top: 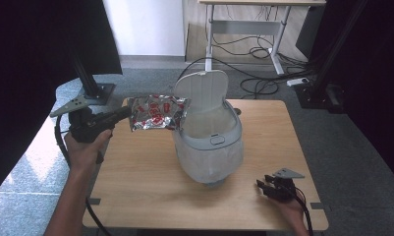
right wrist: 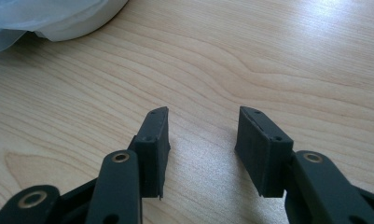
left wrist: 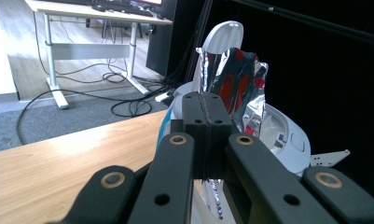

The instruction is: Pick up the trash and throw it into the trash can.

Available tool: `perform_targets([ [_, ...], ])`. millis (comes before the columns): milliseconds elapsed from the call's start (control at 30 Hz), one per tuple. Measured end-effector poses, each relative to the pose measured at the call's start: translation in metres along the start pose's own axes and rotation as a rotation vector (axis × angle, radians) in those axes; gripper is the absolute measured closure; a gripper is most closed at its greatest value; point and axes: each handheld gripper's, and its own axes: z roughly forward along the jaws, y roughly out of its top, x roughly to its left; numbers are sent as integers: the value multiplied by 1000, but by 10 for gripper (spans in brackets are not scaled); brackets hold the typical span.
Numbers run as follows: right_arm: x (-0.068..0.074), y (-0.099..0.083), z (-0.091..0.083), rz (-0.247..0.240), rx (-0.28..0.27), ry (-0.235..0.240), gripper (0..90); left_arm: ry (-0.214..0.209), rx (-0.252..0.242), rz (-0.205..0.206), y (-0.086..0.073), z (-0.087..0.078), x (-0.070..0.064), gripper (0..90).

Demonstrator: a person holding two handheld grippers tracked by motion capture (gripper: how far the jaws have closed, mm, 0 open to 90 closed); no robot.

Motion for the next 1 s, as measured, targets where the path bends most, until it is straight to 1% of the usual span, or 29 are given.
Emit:
perform_targets([
  [200, 0, 0, 0, 2, -1, 1, 533, -1, 0, 8, 4, 4, -3, 900],
  [367, 0, 0, 0, -1, 0, 1, 532, 0, 5, 22, 7, 8, -6, 900],
  [467, -1, 0, 0, 0, -1, 3, 532, 1, 4, 22, 8, 9, -7, 900],
  [1000, -1, -1, -1, 4, 0, 4, 533, -10, 7, 40, 20, 28, -16, 900],
])
